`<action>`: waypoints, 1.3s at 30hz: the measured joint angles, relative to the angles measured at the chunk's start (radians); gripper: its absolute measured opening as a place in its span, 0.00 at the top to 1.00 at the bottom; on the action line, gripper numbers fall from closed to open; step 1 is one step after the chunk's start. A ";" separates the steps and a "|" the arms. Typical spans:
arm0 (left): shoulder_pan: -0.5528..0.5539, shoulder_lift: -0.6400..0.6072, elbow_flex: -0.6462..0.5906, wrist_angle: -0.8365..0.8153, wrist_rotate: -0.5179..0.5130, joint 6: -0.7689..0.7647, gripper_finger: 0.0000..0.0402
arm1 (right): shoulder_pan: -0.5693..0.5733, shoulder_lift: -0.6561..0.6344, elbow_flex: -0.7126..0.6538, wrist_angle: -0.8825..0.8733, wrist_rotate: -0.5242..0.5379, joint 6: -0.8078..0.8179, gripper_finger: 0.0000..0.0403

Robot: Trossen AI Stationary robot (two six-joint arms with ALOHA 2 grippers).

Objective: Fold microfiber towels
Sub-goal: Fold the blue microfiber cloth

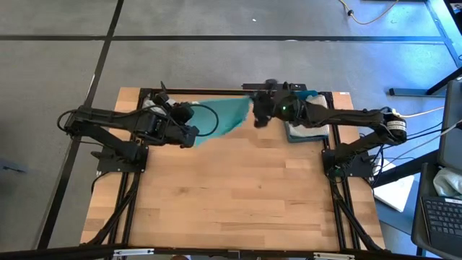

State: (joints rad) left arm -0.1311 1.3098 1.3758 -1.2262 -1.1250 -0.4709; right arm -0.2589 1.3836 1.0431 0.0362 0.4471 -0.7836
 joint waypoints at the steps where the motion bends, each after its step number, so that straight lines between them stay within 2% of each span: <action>1: -0.001 0.000 0.000 0.002 0.006 -0.006 1.00 | 0.008 0.001 0.000 0.047 0.139 0.009 0.99; 2: -0.002 0.001 0.001 0.010 0.006 -0.010 1.00 | 0.004 -0.005 0.006 0.052 0.178 0.016 0.99; 3: -0.001 0.002 0.001 0.002 0.007 -0.009 1.00 | -0.010 -0.017 0.009 0.016 0.100 0.027 0.99; 5: 0.000 0.000 0.001 -0.004 0.006 0.001 1.00 | -0.034 -0.040 0.003 -0.135 -0.231 0.041 0.99; 6: 0.000 0.000 0.001 -0.002 0.005 0.002 1.00 | -0.039 -0.039 -0.001 -0.158 -0.305 0.041 0.99; 7: 0.000 0.000 0.001 -0.003 0.006 0.003 1.00 | -0.037 -0.034 -0.002 -0.130 -0.219 0.068 0.99; 8: 0.000 0.000 0.001 -0.003 0.004 0.004 1.00 | -0.032 -0.033 -0.003 -0.073 -0.050 0.107 0.99; 9: -0.001 0.000 0.001 0.005 0.002 0.003 1.00 | -0.033 -0.034 -0.002 -0.014 0.068 0.151 0.99; 10: -0.001 0.000 0.001 0.010 -0.001 0.002 1.00 | -0.048 -0.034 0.001 -0.003 0.079 0.194 0.99; 11: -0.001 0.001 0.001 -0.005 -0.003 0.003 1.00 | -0.059 -0.034 0.000 -0.049 -0.043 0.231 0.99; 13: 0.000 0.000 0.001 0.001 -0.005 0.002 1.00 | -0.064 -0.023 -0.008 -0.132 -0.361 0.253 0.99; 14: 0.000 0.000 0.001 -0.004 -0.003 0.002 1.00 | -0.047 -0.011 -0.010 -0.154 -0.432 0.232 0.99; 15: 0.000 0.000 0.001 -0.007 -0.001 0.002 1.00 | -0.025 -0.006 -0.010 -0.155 -0.413 0.211 0.99; 18: 0.013 0.000 0.001 -0.003 -0.011 0.005 1.00 | -0.022 -0.004 -0.003 -0.038 -0.081 0.177 0.99; 19: 0.017 0.000 0.001 -0.003 -0.007 0.004 1.00 | -0.033 -0.001 0.000 -0.022 -0.069 0.170 0.98; 23: 0.016 0.000 0.001 0.012 0.037 0.002 1.00 | -0.012 -0.001 -0.008 -0.069 -0.349 0.173 0.98; 25: 0.012 0.006 0.001 0.045 0.059 0.011 1.00 | 0.008 -0.004 -0.007 -0.076 -0.420 0.172 0.98; 28: 0.012 0.009 0.000 0.137 0.147 0.102 1.00 | 0.010 -0.002 -0.006 -0.086 -0.511 0.151 0.98; 31: 0.013 0.008 -0.004 0.289 0.298 0.228 1.00 | 0.039 -0.002 -0.006 -0.078 -0.678 0.153 0.98; 33: 0.013 0.008 -0.021 0.411 0.398 0.324 0.98 | 0.059 -0.002 -0.006 -0.099 -0.737 0.155 0.98; 36: 0.013 0.008 -0.050 0.573 0.563 0.446 0.93 | 0.081 -0.002 -0.006 -0.135 -0.750 0.163 0.98; 39: 0.023 0.008 -0.099 0.742 0.702 0.527 0.85 | 0.118 -0.002 -0.005 -0.202 -0.892 0.218 0.98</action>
State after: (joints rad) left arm -0.1082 1.3178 1.2770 -0.4845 -0.4227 0.0560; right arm -0.1412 1.3811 1.0378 -0.1658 -0.4449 -0.5659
